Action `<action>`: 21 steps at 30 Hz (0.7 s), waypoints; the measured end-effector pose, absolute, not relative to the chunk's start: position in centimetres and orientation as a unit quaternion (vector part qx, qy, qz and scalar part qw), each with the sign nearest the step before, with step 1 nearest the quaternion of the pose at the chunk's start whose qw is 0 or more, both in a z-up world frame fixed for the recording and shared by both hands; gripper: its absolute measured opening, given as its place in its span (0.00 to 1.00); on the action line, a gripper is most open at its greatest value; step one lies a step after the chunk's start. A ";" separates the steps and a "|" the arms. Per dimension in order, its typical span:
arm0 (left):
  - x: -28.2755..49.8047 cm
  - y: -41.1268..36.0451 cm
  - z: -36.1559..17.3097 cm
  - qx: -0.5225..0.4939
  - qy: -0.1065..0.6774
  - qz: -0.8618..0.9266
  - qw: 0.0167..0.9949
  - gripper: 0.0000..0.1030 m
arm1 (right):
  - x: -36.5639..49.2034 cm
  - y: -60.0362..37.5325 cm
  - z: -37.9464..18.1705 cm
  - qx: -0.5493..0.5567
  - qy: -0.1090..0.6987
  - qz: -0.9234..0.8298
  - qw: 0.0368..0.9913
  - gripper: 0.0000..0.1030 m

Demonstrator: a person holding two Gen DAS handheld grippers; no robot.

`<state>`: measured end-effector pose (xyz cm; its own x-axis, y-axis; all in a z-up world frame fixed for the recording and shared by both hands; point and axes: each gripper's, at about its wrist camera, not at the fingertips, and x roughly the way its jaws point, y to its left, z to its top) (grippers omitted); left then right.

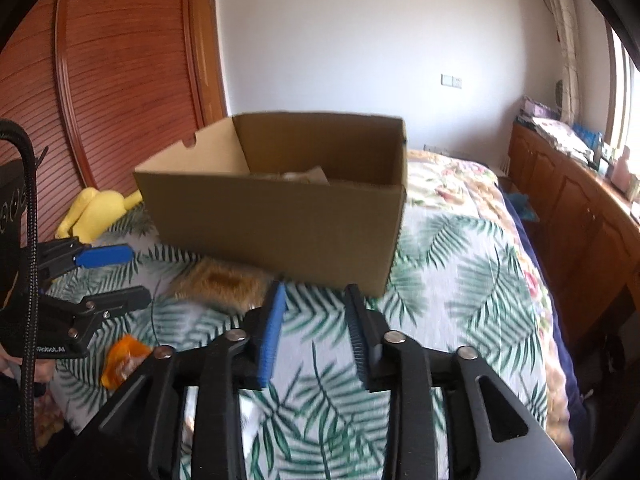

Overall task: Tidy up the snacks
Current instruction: 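Move both grippers back to the remaining snacks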

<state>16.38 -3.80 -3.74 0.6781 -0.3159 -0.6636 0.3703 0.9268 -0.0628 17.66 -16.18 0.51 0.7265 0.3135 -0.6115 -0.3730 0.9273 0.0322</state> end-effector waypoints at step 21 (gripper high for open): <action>10.6 -6.0 -6.6 0.077 0.373 -0.217 0.899 0.62 | 14.8 -18.3 -5.1 -0.038 0.359 0.177 0.916 0.54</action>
<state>10.60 -6.01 -6.62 0.6269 -0.3322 -0.7047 0.4474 0.8940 -0.0234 14.76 -18.33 -5.12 0.6796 0.2973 -0.6706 -0.3518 0.9343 0.0577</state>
